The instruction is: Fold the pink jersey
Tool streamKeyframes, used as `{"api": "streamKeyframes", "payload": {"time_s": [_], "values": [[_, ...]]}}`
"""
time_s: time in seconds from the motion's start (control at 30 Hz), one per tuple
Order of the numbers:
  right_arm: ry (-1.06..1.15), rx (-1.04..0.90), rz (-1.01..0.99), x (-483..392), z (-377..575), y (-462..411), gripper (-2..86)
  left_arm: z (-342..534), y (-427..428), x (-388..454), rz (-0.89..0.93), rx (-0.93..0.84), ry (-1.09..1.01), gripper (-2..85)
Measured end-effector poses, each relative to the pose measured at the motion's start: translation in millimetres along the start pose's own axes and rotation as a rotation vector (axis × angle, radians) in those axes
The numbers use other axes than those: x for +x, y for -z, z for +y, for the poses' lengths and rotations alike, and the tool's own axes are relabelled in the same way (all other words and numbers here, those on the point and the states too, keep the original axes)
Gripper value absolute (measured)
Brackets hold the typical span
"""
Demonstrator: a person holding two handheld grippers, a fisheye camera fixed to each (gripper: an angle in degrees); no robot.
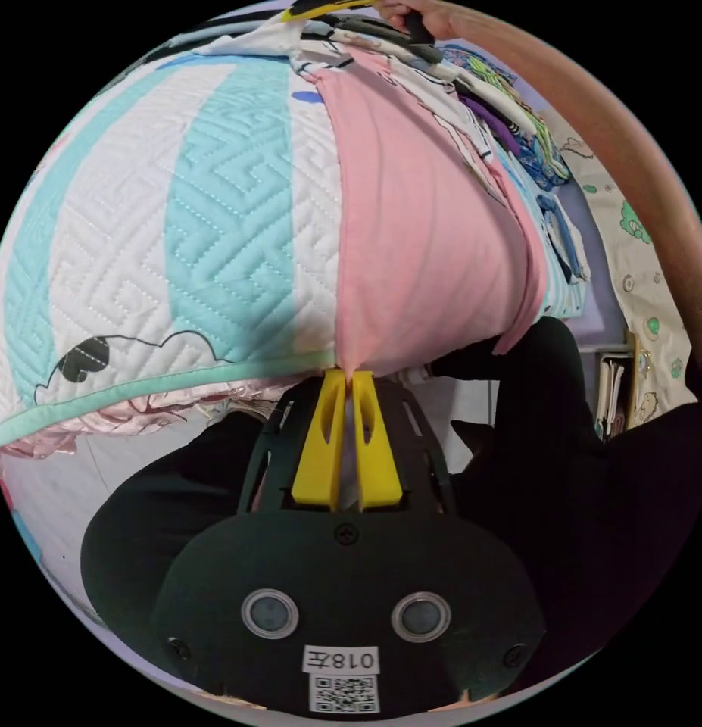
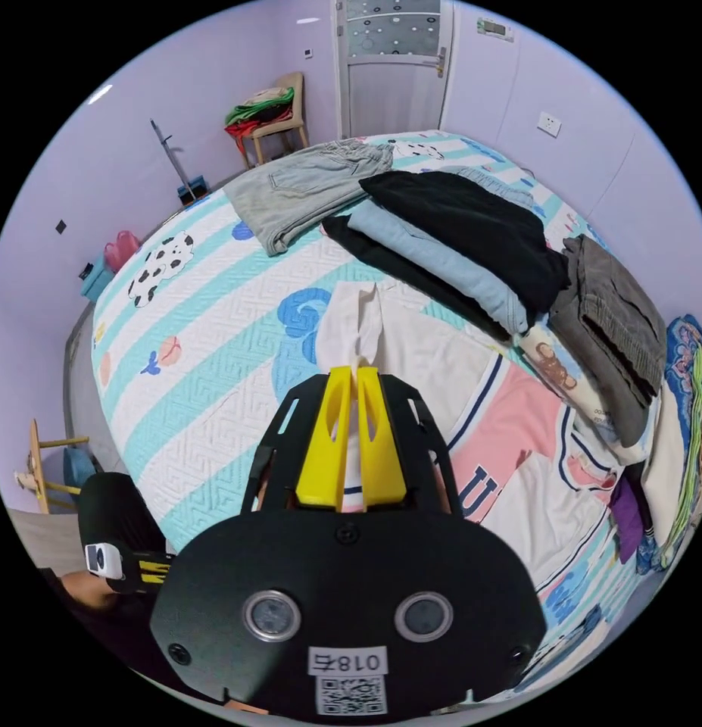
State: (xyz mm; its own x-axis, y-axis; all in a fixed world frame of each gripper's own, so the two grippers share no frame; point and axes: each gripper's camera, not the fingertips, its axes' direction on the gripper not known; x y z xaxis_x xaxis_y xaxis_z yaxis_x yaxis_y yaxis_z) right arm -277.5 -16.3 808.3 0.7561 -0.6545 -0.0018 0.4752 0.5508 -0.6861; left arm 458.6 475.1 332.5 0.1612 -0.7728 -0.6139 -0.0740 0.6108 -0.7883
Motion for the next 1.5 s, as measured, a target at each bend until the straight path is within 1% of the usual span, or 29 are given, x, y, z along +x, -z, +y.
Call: {"api": "streamKeyframes", "payload": {"time_s": [0.17, 0.23, 0.33, 0.37, 0.47, 0.53, 0.57, 0.6, 0.63, 0.73, 0.83, 0.97, 1.1, 1.17, 1.27, 1.33, 1.4, 1.5], "values": [[-0.151, 0.025, -0.158, 48.6, 2.9, -5.0, 0.3, 1.7, 39.7, 16.0, 0.015, 0.034, 0.001, -0.9], [-0.243, 0.081, -0.251, 81.4, 16.0, 3.3, 0.3, 0.6, 57.6, 26.4, 0.000, 0.034, -0.009, -0.9], [-0.330, 0.190, -0.320, 125.3, 53.1, 28.2, 0.3, -11.8, 90.6, 64.2, -0.015, 0.033, -0.094, -0.9], [-0.345, 0.214, -0.325, 134.1, 63.7, 34.5, 0.3, -19.9, 101.1, 86.5, -0.048, 0.018, -0.150, -1.0], [-0.443, 0.339, -0.321, 178.6, 135.2, 64.0, 0.3, -43.3, 112.4, 150.8, -0.093, -0.038, -0.321, -1.0], [-0.574, 0.421, -0.287, 213.1, 206.9, 72.0, 0.3, -57.3, 106.2, 185.3, -0.114, -0.085, -0.411, -1.0], [-0.612, 0.435, -0.281, 221.1, 224.0, 69.4, 0.3, -67.0, 96.1, 203.0, -0.119, -0.117, -0.457, -1.0], [-0.681, 0.429, -0.271, 235.5, 252.4, 56.9, 0.3, -77.3, 81.5, 215.2, -0.111, -0.151, -0.485, -1.0], [-0.730, 0.380, -0.292, 248.6, 271.8, 36.4, 0.3, -82.4, 72.7, 219.4, -0.102, -0.170, -0.493, -1.0], [-0.804, 0.343, -0.346, 266.7, 298.0, -4.9, 0.3, -102.9, 30.1, 226.3, -0.096, -0.240, -0.475, -1.0], [-0.811, 0.368, -0.373, 273.0, 296.7, -16.9, 0.3, -105.5, 19.6, 231.2, -0.103, -0.257, -0.450, -0.9], [-0.736, 0.413, -0.351, 270.3, 277.4, -2.0, 0.3, -96.5, 49.7, 234.7, -0.114, -0.211, -0.437, -0.9], [-0.676, 0.451, -0.289, 269.1, 259.2, 16.9, 0.4, -93.0, 75.4, 229.6, -0.041, -0.154, -0.413, -0.8], [-0.672, 0.434, -0.236, 272.2, 256.2, 13.2, 0.4, -94.6, 69.4, 227.0, -0.029, -0.155, -0.398, -0.7], [-0.739, 0.376, -0.216, 285.8, 262.4, -16.6, 0.7, -96.7, 45.3, 223.5, 0.027, -0.147, -0.366, 0.5], [-0.779, 0.308, -0.245, 296.2, 267.5, -49.6, 1.0, -95.6, 25.0, 223.9, 0.082, -0.202, -0.376, 6.0], [-0.800, 0.268, -0.249, 300.4, 271.2, -70.6, 1.5, -84.2, -0.6, 224.9, 0.151, -0.350, -0.403, 13.6], [-0.799, 0.243, -0.211, 301.3, 277.9, -85.8, 3.7, -57.0, 2.8, 217.6, 0.166, -0.413, -0.447, 14.2]]}}
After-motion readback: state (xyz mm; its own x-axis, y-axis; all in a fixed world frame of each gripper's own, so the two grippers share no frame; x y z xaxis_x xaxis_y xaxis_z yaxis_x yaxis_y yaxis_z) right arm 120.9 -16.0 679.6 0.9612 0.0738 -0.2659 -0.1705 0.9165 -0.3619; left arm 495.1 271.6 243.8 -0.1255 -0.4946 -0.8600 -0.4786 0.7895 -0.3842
